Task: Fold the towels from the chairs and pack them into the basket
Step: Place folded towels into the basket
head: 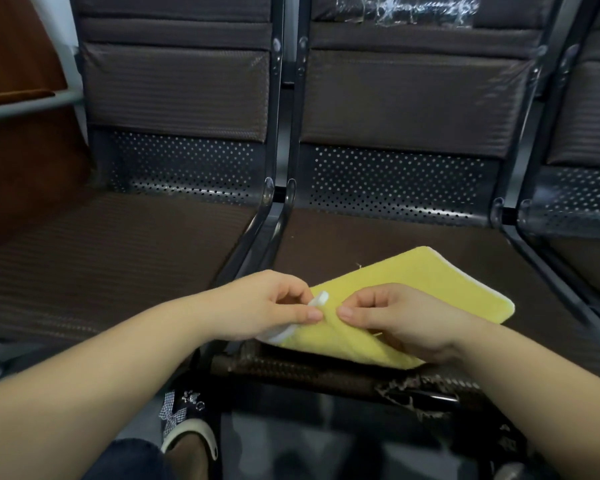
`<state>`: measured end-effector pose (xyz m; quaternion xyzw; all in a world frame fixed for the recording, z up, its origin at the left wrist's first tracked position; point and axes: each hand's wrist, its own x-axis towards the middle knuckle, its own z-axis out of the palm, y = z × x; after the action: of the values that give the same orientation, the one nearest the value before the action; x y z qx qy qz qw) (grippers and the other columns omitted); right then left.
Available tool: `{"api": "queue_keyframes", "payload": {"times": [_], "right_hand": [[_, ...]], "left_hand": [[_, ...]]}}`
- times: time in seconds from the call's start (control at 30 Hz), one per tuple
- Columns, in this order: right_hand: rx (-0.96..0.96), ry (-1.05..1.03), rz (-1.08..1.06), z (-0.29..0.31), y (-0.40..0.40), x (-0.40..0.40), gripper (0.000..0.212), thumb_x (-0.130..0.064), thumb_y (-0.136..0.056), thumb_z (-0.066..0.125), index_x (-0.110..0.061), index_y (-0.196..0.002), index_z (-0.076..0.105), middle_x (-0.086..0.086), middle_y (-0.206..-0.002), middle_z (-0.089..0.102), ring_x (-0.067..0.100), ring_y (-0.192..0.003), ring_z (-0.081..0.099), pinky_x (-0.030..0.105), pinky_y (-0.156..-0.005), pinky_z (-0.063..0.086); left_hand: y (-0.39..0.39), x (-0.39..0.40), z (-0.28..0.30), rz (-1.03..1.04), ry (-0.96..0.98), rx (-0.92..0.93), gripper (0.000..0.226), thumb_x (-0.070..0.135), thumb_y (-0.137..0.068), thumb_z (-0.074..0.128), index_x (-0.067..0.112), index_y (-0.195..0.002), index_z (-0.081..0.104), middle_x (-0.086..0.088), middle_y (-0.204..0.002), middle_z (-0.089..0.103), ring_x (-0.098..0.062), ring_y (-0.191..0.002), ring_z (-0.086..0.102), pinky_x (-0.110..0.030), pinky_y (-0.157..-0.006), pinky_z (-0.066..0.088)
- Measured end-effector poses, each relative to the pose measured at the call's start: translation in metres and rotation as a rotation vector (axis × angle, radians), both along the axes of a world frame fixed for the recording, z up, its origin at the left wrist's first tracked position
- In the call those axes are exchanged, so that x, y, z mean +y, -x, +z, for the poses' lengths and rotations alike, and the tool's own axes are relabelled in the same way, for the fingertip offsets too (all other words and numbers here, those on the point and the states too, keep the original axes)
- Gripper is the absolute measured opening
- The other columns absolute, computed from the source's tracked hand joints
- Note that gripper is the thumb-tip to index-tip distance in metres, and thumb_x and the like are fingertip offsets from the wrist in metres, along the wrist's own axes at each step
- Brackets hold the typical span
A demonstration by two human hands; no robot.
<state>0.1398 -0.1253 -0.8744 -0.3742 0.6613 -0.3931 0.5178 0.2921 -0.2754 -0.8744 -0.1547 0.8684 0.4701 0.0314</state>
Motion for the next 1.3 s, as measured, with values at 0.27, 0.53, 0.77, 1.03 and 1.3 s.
{"api": "queue_keyframes", "payload": {"times": [0.27, 0.53, 0.77, 1.03, 1.3], "right_hand": [[0.093, 0.121, -0.027, 0.014, -0.01, 0.037, 0.061, -0.056, -0.051, 0.083, -0.008, -0.083, 0.063, 0.009, -0.069, 0.044, 0.019, -0.059, 0.035, 0.023, -0.049, 0.024], [-0.214, 0.101, -0.119, 0.03, 0.024, 0.056, 0.084, -0.054, -0.043, 0.088, -0.004, -0.106, 0.063, 0.004, -0.083, 0.062, 0.01, -0.069, 0.058, 0.02, -0.057, 0.047], [-0.261, 0.097, -0.124, 0.047, 0.052, 0.071, 0.041, -0.027, -0.064, 0.079, -0.009, -0.097, 0.063, 0.005, -0.082, 0.068, 0.015, -0.07, 0.067, 0.028, -0.058, 0.057], [0.147, 0.041, -0.359, 0.05, 0.092, 0.075, 0.028, -0.028, -0.074, 0.072, -0.012, -0.097, 0.067, 0.003, -0.088, 0.071, 0.014, -0.079, 0.068, 0.028, -0.064, 0.055], [0.321, -0.056, -0.58, 0.018, 0.143, 0.081, 0.012, -0.026, -0.088, 0.066, -0.016, -0.092, 0.063, 0.003, -0.09, 0.066, 0.014, -0.082, 0.064, 0.022, -0.056, 0.056]], "left_hand": [[0.007, 0.033, 0.017, -0.035, -0.091, 0.051, 0.023, 0.058, -0.071, 0.063, 0.035, -0.072, 0.066, 0.018, -0.07, 0.06, 0.002, -0.067, 0.052, -0.019, -0.069, 0.041], [0.002, -0.001, 0.025, -0.014, 0.021, -0.106, 0.028, 0.04, -0.063, 0.086, 0.022, -0.073, 0.066, 0.014, -0.066, 0.06, 0.0, -0.064, 0.053, -0.021, -0.063, 0.04], [0.038, -0.022, 0.012, 0.174, -0.29, 0.111, 0.06, 0.062, -0.03, 0.088, 0.025, -0.076, 0.074, 0.001, -0.08, 0.07, -0.009, -0.077, 0.063, -0.027, -0.076, 0.045], [0.124, 0.009, 0.017, 0.374, -0.426, 0.316, 0.043, 0.035, -0.062, 0.074, 0.014, -0.099, 0.071, -0.005, -0.096, 0.074, -0.022, -0.095, 0.069, -0.037, -0.088, 0.051], [0.193, 0.022, -0.009, 0.461, -0.403, 0.263, 0.024, 0.029, -0.08, 0.073, 0.029, -0.104, 0.067, 0.002, -0.1, 0.071, -0.019, -0.095, 0.067, -0.039, -0.088, 0.053]]}}
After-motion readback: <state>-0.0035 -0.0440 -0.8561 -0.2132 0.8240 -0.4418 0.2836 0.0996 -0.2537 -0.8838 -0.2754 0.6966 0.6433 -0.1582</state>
